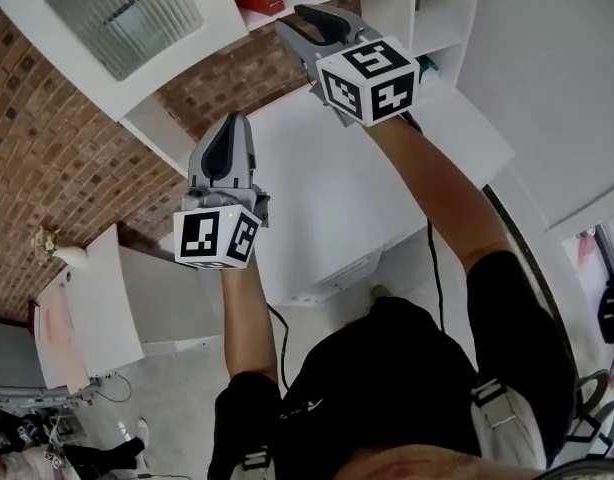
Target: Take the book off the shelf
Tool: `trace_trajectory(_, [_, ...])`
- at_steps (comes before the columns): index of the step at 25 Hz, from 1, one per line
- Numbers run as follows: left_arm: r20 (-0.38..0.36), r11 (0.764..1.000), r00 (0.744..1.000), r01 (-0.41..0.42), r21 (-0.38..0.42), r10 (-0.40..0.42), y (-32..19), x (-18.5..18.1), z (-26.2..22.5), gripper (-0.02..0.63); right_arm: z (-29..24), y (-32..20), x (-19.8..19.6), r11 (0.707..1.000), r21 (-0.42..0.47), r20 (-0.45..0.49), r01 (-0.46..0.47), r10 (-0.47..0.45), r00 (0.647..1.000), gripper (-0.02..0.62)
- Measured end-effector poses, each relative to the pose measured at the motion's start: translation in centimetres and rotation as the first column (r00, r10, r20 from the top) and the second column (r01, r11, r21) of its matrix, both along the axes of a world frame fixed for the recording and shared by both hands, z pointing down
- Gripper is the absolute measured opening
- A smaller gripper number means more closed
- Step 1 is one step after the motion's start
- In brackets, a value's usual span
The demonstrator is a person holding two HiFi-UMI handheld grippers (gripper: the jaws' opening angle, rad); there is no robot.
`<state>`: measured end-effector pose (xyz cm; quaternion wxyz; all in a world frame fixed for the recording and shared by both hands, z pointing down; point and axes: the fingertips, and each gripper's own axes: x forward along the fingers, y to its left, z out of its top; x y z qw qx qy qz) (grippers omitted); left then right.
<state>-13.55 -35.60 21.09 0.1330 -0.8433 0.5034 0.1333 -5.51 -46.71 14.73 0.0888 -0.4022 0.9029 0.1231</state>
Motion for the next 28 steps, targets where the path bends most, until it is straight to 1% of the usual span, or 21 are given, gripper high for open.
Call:
trace_trajectory(4, [-0.026, 0.999, 0.998, 0.054, -0.001, -0.054, -3.5, 1.0, -1.0, -0.003, -2.1, -5.1, -0.2, 1.000, -0.006, -0.017, 0.022, -0.022, 1.000, 0.197])
trace_trajectory(7, [-0.046, 0.996, 0.995, 0.091, -0.003, -0.091, -5.4, 1.8, -1.2, -0.003, -2.5, -8.6, -0.6, 0.998, -0.044, -0.048, 0.035, -0.037, 0.998, 0.234])
trace_trajectory(10, [-0.041, 0.994, 0.993, 0.111, -0.005, -0.111, -6.5, 2.7, -1.1, -0.003, -2.6, -11.4, -1.7, 0.995, -0.086, -0.094, 0.045, -0.053, 0.994, 0.276])
trace_trajectory(12, [-0.033, 0.993, 0.992, 0.118, -0.008, -0.119, -6.9, 2.9, -0.8, -0.003, -2.8, -12.6, -2.3, 0.993, -0.110, -0.105, 0.037, -0.049, 0.993, 0.293])
trace_trajectory(15, [-0.026, 0.993, 0.992, 0.120, -0.008, -0.120, -7.3, 2.5, -0.5, -0.003, -2.8, -14.3, -3.4, 0.988, -0.153, -0.102, 0.021, -0.037, 0.994, 0.293])
trace_trajectory(20, [-0.014, 0.993, 0.993, 0.114, 0.007, -0.114, -7.8, 1.6, -0.6, -0.003, -2.3, -17.3, -5.3, 0.971, -0.240, -0.096, 0.003, -0.027, 0.995, 0.293])
trace_trajectory(23, [-0.005, 0.994, 0.994, 0.111, 0.019, -0.111, -8.0, 0.9, -0.8, -0.003, -1.8, -18.6, -5.6, 0.965, -0.261, -0.119, -0.037, 0.006, 0.993, 0.293])
trace_trajectory(25, [-0.013, 0.993, 0.994, 0.111, 0.027, -0.110, -7.9, 0.3, -0.9, -0.003, -1.6, -19.0, -5.5, 0.964, -0.255, -0.139, -0.073, 0.038, 0.990, 0.268])
trace_trajectory(27, [-0.020, 0.994, 0.994, 0.107, 0.031, -0.106, -7.9, -0.1, -0.9, -0.003, -1.4, -19.4, -5.5, 0.965, -0.246, -0.155, -0.092, 0.055, 0.986, 0.223])
trace_trajectory(28, [-0.022, 0.994, 0.994, 0.104, 0.030, -0.103, -8.0, -0.1, -0.9, -0.003, -1.4, -19.5, -5.5, 0.966, -0.243, -0.158, -0.092, 0.054, 0.986, 0.189])
